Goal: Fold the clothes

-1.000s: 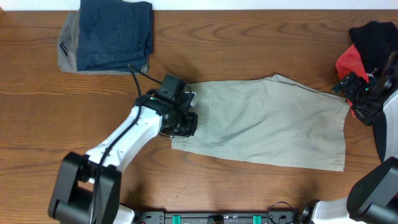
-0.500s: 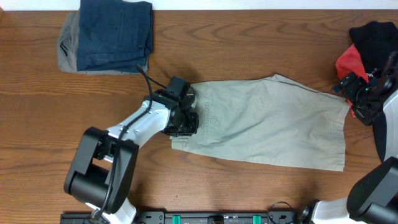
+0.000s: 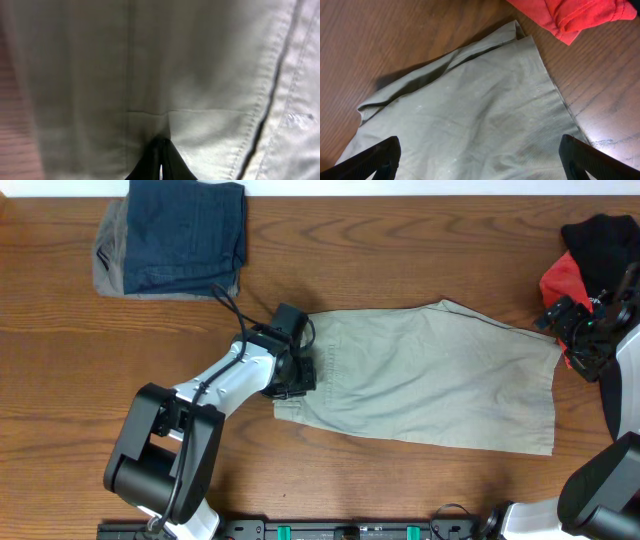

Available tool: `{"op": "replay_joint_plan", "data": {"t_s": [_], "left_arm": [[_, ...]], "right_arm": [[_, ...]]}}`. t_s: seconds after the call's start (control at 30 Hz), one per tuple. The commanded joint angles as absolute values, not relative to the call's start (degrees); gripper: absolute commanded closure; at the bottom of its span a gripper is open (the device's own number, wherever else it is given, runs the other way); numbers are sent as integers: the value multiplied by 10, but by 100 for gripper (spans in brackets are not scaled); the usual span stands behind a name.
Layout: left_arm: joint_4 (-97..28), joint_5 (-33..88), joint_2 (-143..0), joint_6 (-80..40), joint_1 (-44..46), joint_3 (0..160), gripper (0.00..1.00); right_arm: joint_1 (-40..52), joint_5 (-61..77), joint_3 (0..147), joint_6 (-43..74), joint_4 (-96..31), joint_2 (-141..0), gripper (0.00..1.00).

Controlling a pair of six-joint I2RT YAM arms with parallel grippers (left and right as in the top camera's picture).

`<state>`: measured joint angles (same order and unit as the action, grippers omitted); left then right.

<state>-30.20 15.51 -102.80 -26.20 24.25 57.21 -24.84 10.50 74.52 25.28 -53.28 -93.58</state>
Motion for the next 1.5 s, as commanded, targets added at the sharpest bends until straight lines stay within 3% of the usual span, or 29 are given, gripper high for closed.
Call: {"op": "replay_joint_plan", "data": {"t_s": [0.0,0.63,1.23,1.47], "left_arm": [[-321,36,-1037,-343,237,557,94],[-383,-5,-1037,-542,151,556,94],[-362,-4,-1037,-455,152,556,94],[-366,10,-1037,-417,152,556,94]], "right_arm": [[-245,104,753,261,-533,-933,1],[-245,104,753,261,-533,-933,1],[-245,104,753,261,-529,-933,1],[-244,211,752,268,-559,-933,1]]}}
